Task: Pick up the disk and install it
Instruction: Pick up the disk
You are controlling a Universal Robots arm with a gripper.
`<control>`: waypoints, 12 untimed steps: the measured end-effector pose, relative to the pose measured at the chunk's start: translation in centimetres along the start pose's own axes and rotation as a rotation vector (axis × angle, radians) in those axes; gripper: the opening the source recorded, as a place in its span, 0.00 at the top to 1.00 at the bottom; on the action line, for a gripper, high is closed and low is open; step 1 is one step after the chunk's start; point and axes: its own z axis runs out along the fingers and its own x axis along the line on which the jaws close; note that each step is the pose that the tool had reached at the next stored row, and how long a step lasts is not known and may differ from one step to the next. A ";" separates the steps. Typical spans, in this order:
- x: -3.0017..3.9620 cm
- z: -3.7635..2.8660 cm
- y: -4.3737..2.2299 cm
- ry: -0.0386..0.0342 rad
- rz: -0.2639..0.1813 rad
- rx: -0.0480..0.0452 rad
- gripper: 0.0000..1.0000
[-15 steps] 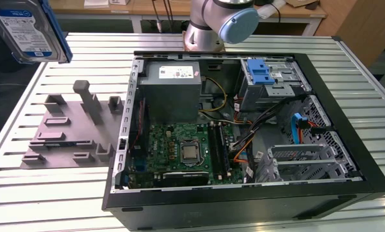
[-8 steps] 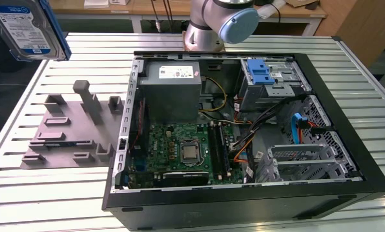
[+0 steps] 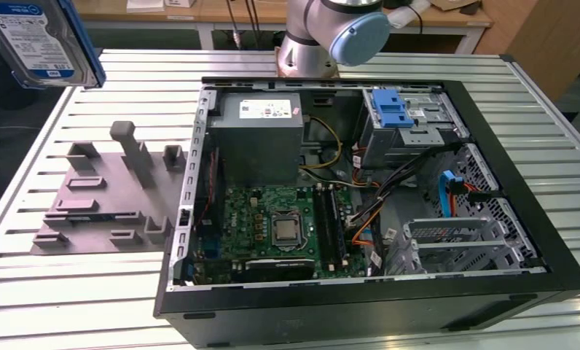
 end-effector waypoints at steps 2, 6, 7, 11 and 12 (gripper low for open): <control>0.00 -0.19 0.00 0.0000 0.000 0.0000 0.64; -0.01 -0.64 0.02 0.0000 0.000 0.0000 0.64; -0.01 -0.76 0.02 0.0000 0.000 0.0000 0.64; -0.02 -1.22 0.03 0.0000 0.000 0.0000 0.64; -0.02 -1.35 0.03 0.0000 0.000 0.0000 0.64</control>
